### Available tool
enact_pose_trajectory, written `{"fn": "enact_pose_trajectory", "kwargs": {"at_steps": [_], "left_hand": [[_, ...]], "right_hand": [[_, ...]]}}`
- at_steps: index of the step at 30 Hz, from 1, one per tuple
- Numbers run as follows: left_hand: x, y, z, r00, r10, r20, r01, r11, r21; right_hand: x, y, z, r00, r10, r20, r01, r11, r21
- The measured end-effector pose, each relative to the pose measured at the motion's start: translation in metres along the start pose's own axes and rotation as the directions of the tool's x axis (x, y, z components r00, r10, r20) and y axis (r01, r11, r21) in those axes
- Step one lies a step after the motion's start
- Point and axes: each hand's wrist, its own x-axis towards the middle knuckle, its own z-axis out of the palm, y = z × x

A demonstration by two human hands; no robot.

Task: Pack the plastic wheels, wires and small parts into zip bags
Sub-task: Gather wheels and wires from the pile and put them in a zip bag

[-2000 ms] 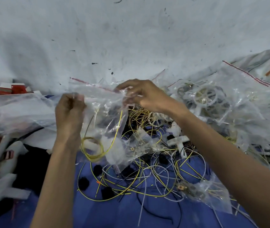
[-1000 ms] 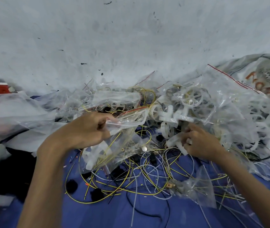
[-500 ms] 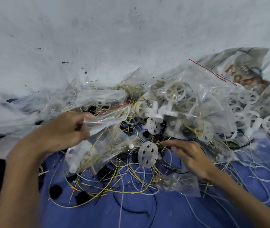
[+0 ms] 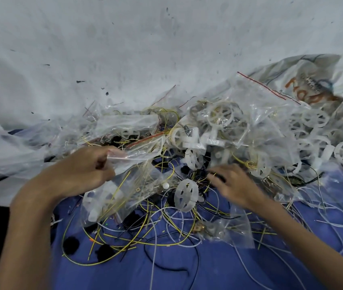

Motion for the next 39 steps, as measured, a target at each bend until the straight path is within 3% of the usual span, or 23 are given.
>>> {"fn": "enact_pose_trajectory", "kwargs": {"at_steps": [2, 4, 6, 8, 10, 11, 13, 15, 18, 21, 25, 30, 34, 39], "left_hand": [[-0.001, -0.002, 0.000, 1.000, -0.018, 0.013, 0.018, 1.000, -0.021], [-0.002, -0.004, 0.000, 0.999, -0.032, 0.022, 0.033, 0.998, -0.058], [-0.004, -0.007, -0.002, 0.999, -0.046, 0.021, 0.048, 0.995, -0.082], [-0.004, -0.010, -0.004, 0.999, -0.044, 0.006, 0.044, 0.996, -0.078], [-0.005, -0.012, -0.007, 0.999, -0.043, -0.006, 0.042, 0.997, -0.063], [-0.005, -0.012, -0.008, 0.999, -0.041, -0.009, 0.040, 0.997, -0.059], [-0.007, -0.012, -0.010, 0.999, -0.028, -0.020, 0.027, 0.999, -0.045], [-0.009, -0.014, -0.012, 0.999, -0.026, -0.043, 0.025, 0.999, -0.027], [-0.008, -0.016, -0.015, 0.998, -0.057, -0.021, 0.056, 0.998, -0.031], [-0.008, -0.018, -0.016, 0.997, -0.069, -0.028, 0.068, 0.997, -0.036], [-0.008, -0.020, -0.016, 0.996, -0.083, -0.030, 0.082, 0.995, -0.057], [-0.008, -0.021, -0.015, 0.993, -0.104, -0.056, 0.101, 0.994, -0.048], [-0.010, -0.019, -0.016, 0.995, -0.073, -0.062, 0.073, 0.997, 0.000], [-0.012, -0.026, -0.018, 0.995, -0.082, -0.049, 0.080, 0.995, -0.054]], "right_hand": [[-0.002, -0.026, 0.011, 0.967, -0.080, 0.243, 0.057, 0.993, 0.100], [-0.016, -0.045, 0.014, 0.940, -0.146, 0.310, 0.094, 0.980, 0.177], [-0.029, -0.054, 0.006, 0.902, -0.261, 0.345, 0.221, 0.963, 0.151], [-0.029, -0.052, -0.008, 0.810, -0.324, 0.488, 0.292, 0.946, 0.143], [-0.015, -0.046, -0.023, 0.705, -0.340, 0.622, 0.259, 0.940, 0.220], [-0.004, -0.040, -0.027, 0.718, -0.331, 0.612, 0.219, 0.942, 0.253], [0.018, -0.029, -0.025, 0.875, -0.275, 0.398, 0.182, 0.949, 0.256], [0.032, -0.017, -0.010, 0.947, -0.205, 0.248, 0.172, 0.974, 0.149], [0.034, -0.003, 0.023, 0.923, -0.126, 0.363, 0.172, 0.980, -0.098], [0.034, 0.002, 0.037, 0.958, -0.116, 0.263, 0.167, 0.969, -0.180], [0.033, 0.001, 0.039, 0.918, -0.322, 0.233, 0.382, 0.878, -0.290], [0.024, 0.000, 0.031, 0.838, -0.540, 0.080, 0.527, 0.764, -0.372], [0.026, -0.006, 0.032, 0.747, -0.655, 0.113, 0.650, 0.682, -0.336], [0.043, -0.011, 0.015, 0.791, -0.563, 0.242, 0.602, 0.787, -0.137]]}}
